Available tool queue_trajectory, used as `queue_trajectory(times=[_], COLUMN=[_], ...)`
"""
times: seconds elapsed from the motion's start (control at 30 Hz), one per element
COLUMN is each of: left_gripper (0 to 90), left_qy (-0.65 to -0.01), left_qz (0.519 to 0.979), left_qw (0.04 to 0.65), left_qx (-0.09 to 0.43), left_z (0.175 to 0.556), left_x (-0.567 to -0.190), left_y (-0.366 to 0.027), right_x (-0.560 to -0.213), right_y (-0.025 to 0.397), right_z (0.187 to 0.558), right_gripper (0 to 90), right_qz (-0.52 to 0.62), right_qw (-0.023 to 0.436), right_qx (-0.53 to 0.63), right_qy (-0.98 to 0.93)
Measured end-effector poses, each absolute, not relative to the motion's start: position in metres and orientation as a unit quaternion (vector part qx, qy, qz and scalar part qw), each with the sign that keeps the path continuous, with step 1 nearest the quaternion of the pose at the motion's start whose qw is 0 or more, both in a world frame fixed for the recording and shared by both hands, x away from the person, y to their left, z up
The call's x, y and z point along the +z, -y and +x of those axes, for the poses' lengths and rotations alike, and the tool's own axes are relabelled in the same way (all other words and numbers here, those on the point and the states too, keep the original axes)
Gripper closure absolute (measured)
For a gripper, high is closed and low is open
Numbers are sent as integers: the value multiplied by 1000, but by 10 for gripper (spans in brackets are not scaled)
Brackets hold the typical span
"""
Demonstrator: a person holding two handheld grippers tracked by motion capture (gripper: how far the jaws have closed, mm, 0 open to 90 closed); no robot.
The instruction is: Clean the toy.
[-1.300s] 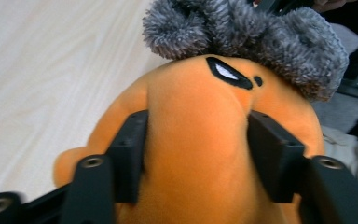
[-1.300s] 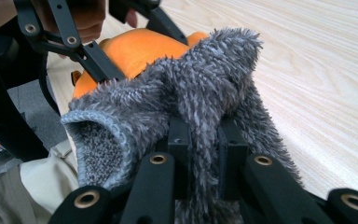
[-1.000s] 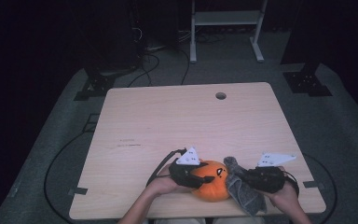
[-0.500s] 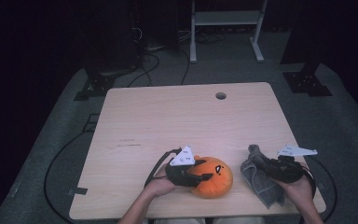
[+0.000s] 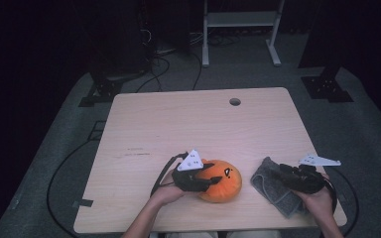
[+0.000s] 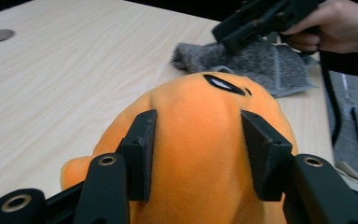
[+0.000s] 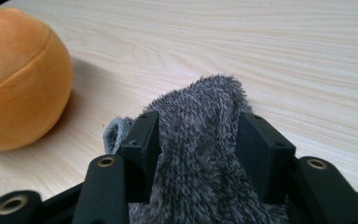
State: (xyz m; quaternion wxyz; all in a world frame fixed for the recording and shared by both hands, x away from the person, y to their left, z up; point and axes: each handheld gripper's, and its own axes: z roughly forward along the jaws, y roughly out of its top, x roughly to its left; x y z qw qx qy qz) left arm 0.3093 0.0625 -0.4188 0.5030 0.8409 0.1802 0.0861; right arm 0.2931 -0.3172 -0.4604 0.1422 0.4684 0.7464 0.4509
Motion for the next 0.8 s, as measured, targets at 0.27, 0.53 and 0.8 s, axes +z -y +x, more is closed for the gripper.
queue_trajectory(times=[0.27, 0.53, 0.8], left_gripper=[506, 503, 478], left_qy=[-216, -251, -280], left_qz=[838, 828, 822], left_qw=[480, 466, 459], left_qx=[147, 185, 186], left_z=[341, 367, 384], left_x=[-412, -406, -416], left_y=[-68, -67, -72], right_x=[-459, -459, -459], right_y=[318, 315, 314], right_z=[293, 295, 294], right_gripper=[466, 449, 442], right_qz=[462, 455, 456], right_qw=[134, 130, 129], right_qx=[464, 466, 465], right_qy=[-744, -747, -748])
